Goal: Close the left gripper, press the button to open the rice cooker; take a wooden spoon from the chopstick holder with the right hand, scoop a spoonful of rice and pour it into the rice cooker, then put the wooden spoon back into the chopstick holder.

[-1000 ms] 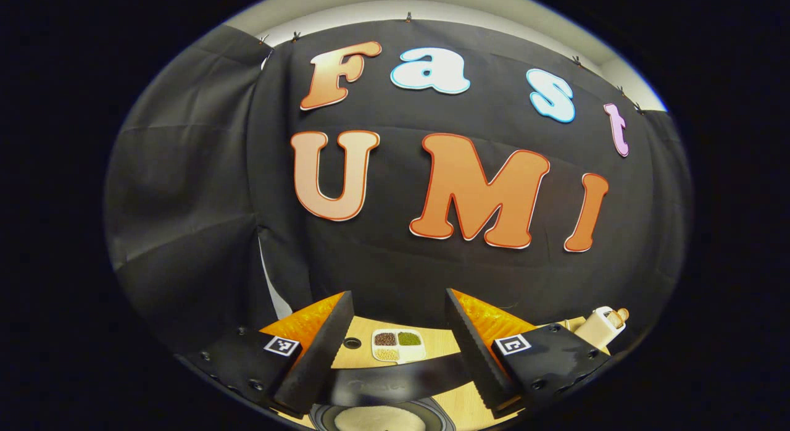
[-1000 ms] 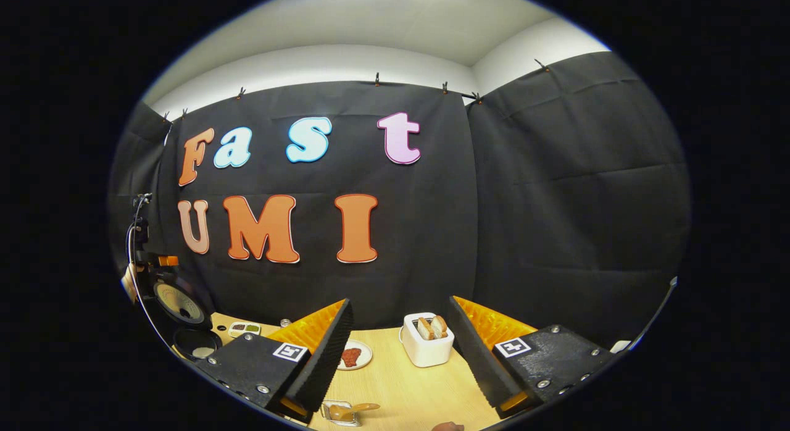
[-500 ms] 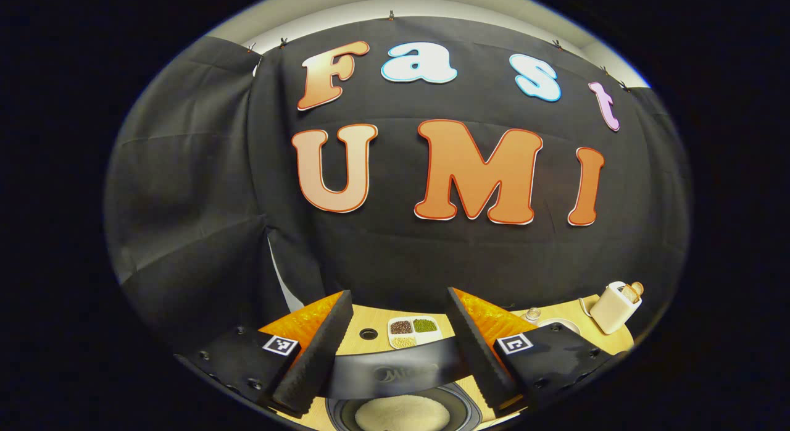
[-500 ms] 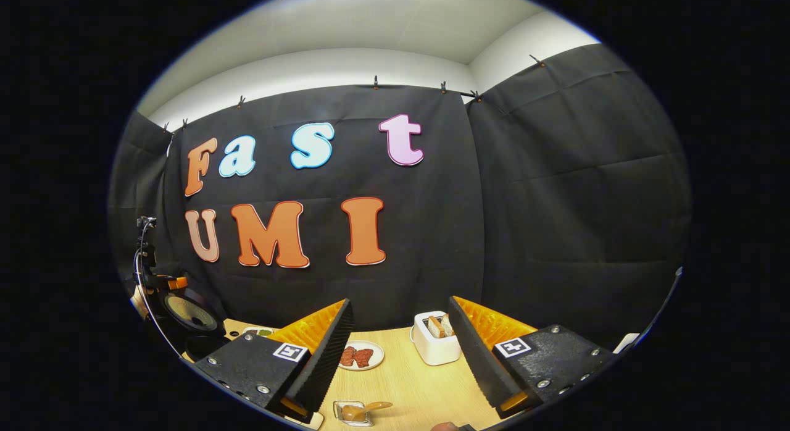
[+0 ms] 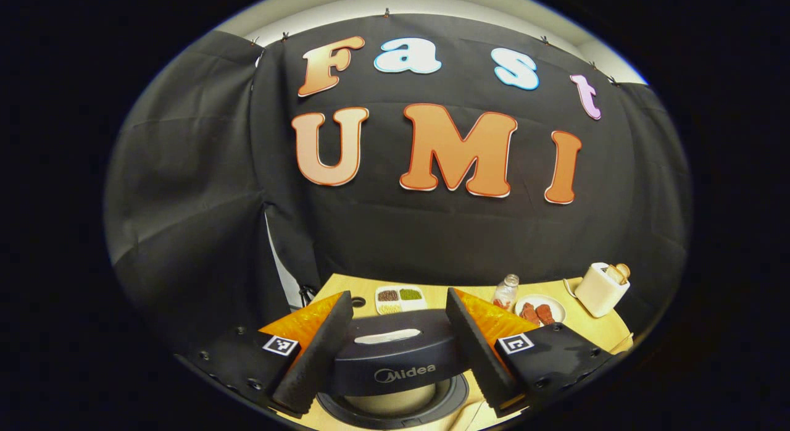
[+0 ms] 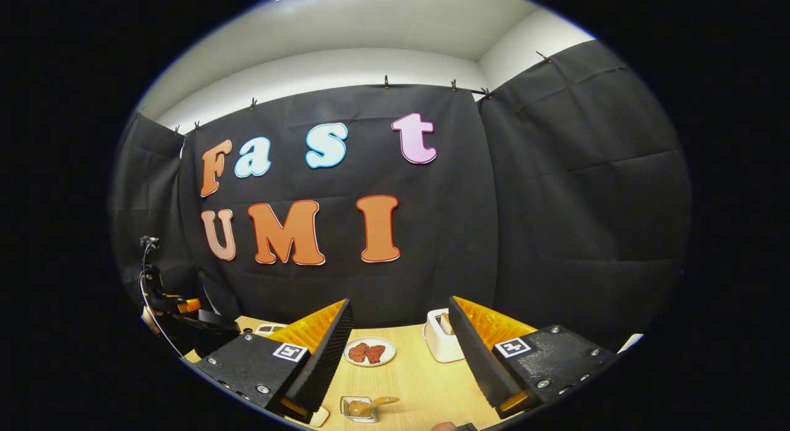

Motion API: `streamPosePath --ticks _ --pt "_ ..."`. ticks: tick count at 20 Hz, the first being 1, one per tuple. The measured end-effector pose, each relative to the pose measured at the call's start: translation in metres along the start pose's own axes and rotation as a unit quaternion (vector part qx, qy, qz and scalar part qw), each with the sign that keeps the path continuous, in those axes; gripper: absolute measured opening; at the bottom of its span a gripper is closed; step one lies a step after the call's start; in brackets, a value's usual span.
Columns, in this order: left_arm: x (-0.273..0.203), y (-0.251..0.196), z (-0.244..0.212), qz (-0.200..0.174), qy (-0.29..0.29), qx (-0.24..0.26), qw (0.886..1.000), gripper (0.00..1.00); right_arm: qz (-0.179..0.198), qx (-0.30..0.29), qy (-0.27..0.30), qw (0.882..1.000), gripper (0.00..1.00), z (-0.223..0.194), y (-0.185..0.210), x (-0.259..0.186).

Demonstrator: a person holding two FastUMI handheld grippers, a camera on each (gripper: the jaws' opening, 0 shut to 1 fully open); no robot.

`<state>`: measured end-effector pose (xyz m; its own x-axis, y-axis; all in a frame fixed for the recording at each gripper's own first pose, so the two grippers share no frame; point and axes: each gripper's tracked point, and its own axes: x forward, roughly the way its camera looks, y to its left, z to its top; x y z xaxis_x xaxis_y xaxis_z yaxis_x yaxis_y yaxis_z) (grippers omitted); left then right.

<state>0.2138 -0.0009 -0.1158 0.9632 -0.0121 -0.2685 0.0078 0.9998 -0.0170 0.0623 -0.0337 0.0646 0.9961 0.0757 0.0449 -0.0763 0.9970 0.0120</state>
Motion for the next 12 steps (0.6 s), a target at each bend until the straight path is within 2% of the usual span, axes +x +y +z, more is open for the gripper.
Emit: streamPosePath --ticks 5,6,12 --pt "-0.019 -0.008 -0.064 -0.001 0.04 -0.011 0.999 0.99 0.016 0.002 0.015 1.0 1.0 -0.011 -0.003 -0.006" --pt "-0.022 -0.008 -0.074 0.002 0.043 -0.007 0.999 0.99 0.02 0.002 0.019 1.0 0.94 -0.014 -0.004 -0.007" --pt "-0.027 -0.01 -0.111 0.017 0.029 0.02 0.999 0.99 0.026 0.003 0.034 0.999 0.95 -0.026 -0.011 -0.015"
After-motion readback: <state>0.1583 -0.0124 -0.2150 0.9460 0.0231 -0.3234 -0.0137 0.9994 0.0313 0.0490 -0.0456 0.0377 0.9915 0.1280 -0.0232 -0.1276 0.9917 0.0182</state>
